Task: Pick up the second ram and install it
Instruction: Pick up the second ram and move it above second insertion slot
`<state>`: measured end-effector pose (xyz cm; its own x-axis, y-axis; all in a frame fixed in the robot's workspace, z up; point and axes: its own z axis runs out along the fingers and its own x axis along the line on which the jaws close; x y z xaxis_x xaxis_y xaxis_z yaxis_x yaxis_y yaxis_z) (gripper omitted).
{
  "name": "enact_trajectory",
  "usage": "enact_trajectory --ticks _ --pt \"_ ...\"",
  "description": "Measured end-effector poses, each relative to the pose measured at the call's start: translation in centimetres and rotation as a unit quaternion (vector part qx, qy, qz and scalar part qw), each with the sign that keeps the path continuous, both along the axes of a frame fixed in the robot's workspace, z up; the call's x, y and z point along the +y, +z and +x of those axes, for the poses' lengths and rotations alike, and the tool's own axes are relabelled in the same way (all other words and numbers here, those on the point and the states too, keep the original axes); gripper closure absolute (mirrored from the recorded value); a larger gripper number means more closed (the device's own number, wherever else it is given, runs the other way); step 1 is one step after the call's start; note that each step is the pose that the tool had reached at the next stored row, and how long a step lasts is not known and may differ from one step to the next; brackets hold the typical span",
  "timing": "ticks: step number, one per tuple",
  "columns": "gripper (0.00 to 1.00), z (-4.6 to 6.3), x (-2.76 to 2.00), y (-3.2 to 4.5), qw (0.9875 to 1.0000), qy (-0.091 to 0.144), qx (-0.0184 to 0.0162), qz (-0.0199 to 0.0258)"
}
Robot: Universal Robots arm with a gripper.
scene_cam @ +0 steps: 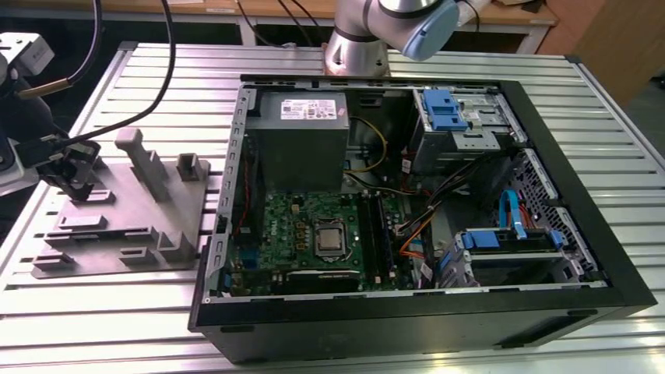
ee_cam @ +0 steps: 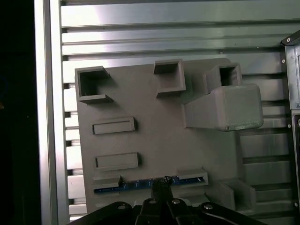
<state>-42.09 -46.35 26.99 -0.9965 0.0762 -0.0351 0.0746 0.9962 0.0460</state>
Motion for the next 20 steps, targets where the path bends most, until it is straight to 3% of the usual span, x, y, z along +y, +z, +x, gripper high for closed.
enact_trajectory --ticks 8,12,16,20 --pt "0.9 0.0 0.0 -0.03 1.0 0.003 0.0 -0.0001" --pt "0.9 0.0 0.0 -0.17 0.9993 0.036 0.0 -0.0001" --pt "0.9 0.0 0.0 -0.36 0.9974 0.072 0.0004 -0.0003" --pt "0.9 0.0 0.0 -0.54 0.9941 0.108 0.0008 -0.0004"
